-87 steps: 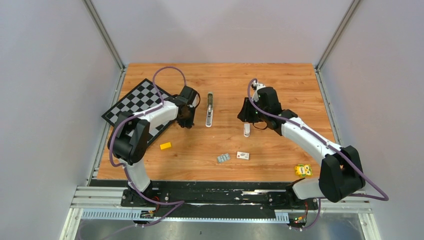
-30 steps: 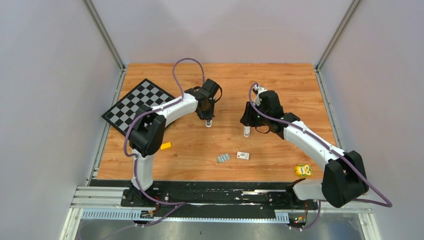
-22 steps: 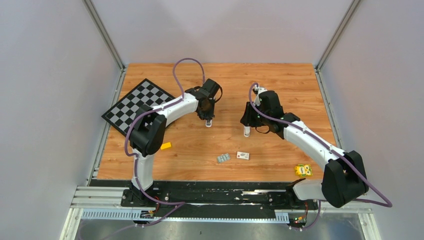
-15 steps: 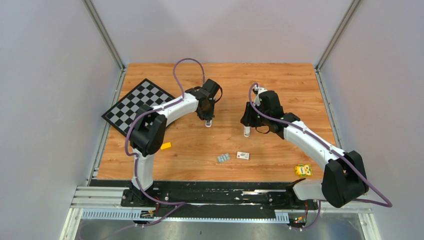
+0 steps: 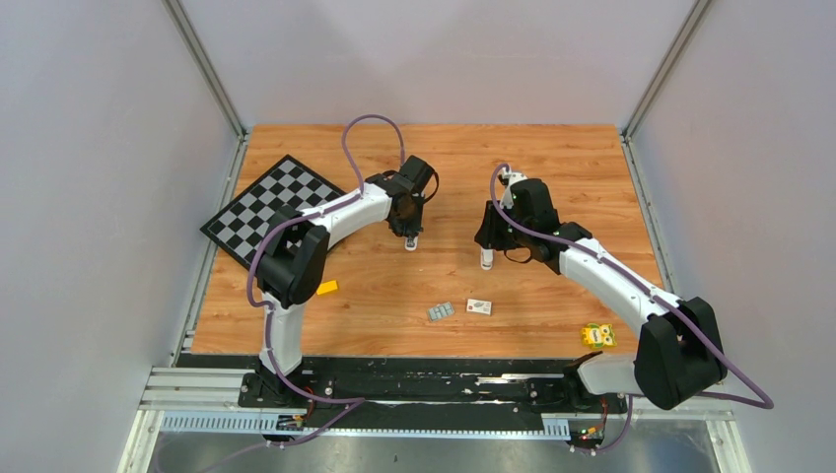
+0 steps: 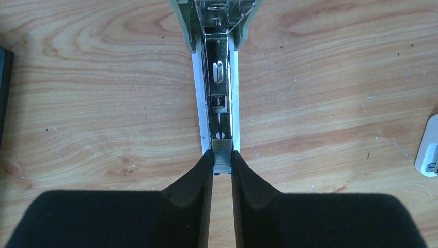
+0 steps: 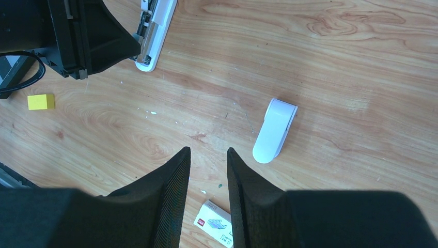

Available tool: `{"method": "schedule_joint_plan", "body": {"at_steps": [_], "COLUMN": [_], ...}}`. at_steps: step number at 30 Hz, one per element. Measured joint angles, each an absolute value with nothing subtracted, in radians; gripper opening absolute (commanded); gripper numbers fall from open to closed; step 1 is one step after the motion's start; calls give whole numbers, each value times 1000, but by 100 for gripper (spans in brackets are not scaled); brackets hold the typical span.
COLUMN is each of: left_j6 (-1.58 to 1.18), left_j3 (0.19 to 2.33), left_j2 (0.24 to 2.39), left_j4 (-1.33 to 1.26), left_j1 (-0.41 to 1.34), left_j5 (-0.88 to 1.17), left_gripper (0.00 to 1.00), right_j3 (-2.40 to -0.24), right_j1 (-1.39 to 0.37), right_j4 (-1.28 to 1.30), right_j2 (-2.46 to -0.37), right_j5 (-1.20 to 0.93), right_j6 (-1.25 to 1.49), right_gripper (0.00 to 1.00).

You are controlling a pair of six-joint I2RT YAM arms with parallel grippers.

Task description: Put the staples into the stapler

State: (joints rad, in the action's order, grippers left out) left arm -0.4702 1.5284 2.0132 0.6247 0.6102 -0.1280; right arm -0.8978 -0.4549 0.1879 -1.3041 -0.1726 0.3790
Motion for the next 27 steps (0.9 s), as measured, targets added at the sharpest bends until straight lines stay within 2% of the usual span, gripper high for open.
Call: {"method": "schedule_joint_plan", "body": {"at_steps": [27], "left_j6": [-460], "left_j3": [1532], "left_j2": [2022], "left_j4": [626], "left_j1": [610], "left_j5": [-128], "left_gripper": [25], "right_j3": [-898], "right_j1": [-455], "right_j4": [188], "right_j2": [-1304], "right_j5": [-172], "right_j6": [378], "right_gripper": [36]}}
